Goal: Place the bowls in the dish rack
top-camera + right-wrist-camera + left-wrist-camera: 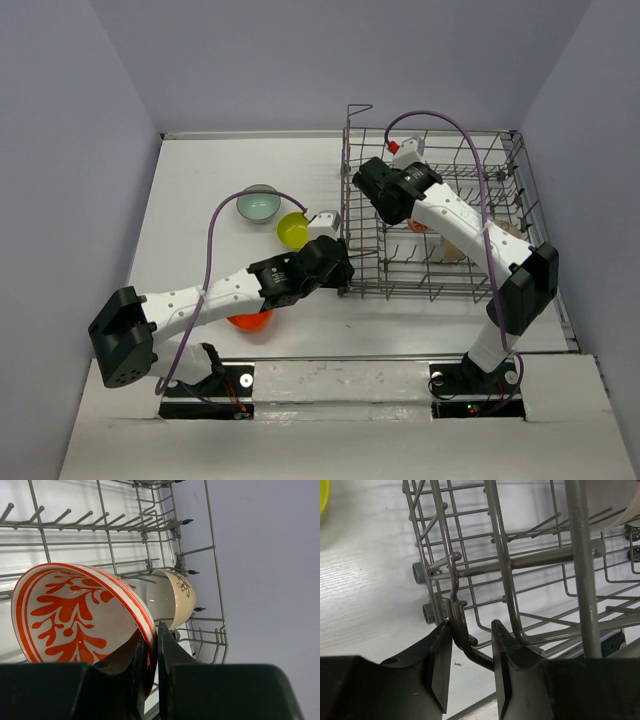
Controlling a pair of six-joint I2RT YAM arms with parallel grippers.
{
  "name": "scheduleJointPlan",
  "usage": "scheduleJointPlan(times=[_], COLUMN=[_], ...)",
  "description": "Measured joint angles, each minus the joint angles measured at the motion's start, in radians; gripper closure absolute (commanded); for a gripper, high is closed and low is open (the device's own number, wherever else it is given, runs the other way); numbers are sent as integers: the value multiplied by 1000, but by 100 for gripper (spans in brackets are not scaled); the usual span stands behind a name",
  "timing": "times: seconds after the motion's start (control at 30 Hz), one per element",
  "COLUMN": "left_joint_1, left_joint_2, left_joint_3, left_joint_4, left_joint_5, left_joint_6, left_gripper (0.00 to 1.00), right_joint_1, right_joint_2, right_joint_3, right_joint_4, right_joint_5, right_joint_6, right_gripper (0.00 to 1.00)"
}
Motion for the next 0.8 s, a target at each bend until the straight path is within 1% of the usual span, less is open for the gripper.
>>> scheduleJointPlan(times=[0.2, 0.43, 0.57, 0.6, 0.67, 0.73, 0.8], left_joint_1=[-3, -10, -12, -13, -14, -14, -14], left_joint_2=[9, 73, 101, 104, 104, 103, 97], left_joint_3=[7, 60, 70, 70, 70, 69, 65], left_joint_4=[5, 28, 64, 72, 76, 78, 84], left_joint_5=[16, 51, 73, 77, 82, 82, 82], left_joint_6=[8, 16, 16, 16, 16, 16, 20], left_gripper=[82, 80, 74, 68, 64, 55, 52], right_joint_1=[0, 0, 0, 0, 0, 0, 0], right_joint_2=[0, 0, 0, 0, 0, 0, 0], right_joint_3=[-29, -56, -77, -79, -83, -92, -100], right_joint_4=[0, 1, 0, 0, 0, 1, 0], right_joint_5=[-1, -2, -2, -2, -2, -2, -2], right_joint_6=[0, 0, -3, -4, -5, -4, -4], right_gripper=[93, 92, 92, 92, 91, 91, 91])
